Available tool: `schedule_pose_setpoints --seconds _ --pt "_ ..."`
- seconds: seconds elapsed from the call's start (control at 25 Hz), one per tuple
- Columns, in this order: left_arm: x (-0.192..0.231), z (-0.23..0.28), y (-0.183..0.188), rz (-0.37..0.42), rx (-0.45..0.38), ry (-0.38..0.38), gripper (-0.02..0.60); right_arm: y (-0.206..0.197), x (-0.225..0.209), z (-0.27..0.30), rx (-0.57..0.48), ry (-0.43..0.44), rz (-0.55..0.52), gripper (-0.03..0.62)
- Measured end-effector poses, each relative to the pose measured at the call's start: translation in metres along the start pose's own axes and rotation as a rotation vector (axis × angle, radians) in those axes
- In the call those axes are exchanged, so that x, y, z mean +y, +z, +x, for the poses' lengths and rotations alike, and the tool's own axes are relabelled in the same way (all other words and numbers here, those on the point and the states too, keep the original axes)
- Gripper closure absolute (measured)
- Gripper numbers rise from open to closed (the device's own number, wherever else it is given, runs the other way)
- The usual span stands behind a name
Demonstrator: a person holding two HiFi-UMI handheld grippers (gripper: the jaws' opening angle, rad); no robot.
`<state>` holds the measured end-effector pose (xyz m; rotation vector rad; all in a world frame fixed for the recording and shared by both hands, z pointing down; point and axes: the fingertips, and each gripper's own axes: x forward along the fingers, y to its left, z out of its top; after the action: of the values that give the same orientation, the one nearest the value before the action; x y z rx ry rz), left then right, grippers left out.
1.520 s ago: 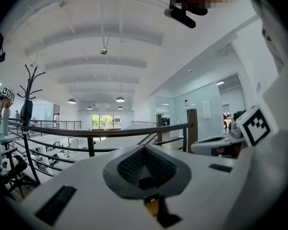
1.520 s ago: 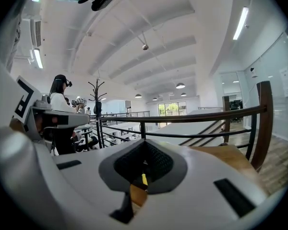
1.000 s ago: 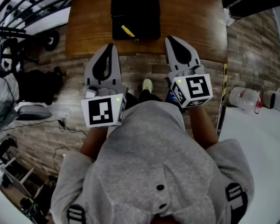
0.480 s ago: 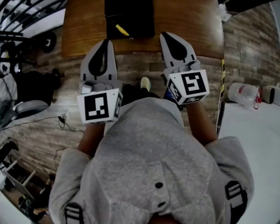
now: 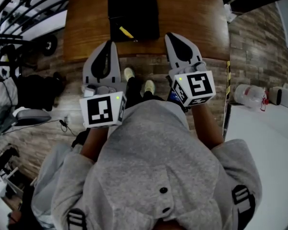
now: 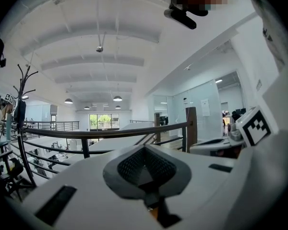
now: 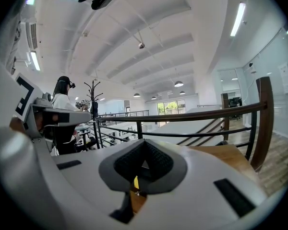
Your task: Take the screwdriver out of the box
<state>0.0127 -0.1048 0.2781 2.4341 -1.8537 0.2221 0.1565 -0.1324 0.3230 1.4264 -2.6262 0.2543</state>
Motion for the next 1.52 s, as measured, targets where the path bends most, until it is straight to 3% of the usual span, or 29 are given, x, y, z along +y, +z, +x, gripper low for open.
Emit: schedule_pose_setpoints --seconds 0.68,0.96,1.2,1.36,1.52 --pt "0.084 0.062 -0.005 -0.019 -0.02 -0.025 0.569 0.003 0.021 0.101 0.079 0.023 -0.041 0.579" --pt "0.105 0.088 -0.003 -0.038 -0.022 -0.035 0.569 -0.011 0.025 0.143 0.192 0.073 -0.011 0.577" --pt "0.134 0.097 -0.005 -0.068 -0.001 -0.001 0.569 -0.025 0.036 0.178 0.277 0.146 0.076 0.575" --pt "0.145 0.108 -0.01 -0.071 0.004 0.009 0.568 -0.04 0.036 0.195 0.345 0.188 0.101 0.499" --pt "0.159 0.12 -0.021 -0.084 0.024 0.01 0.569 -0.061 0.038 0.212 0.42 0.218 0.131 0.49"
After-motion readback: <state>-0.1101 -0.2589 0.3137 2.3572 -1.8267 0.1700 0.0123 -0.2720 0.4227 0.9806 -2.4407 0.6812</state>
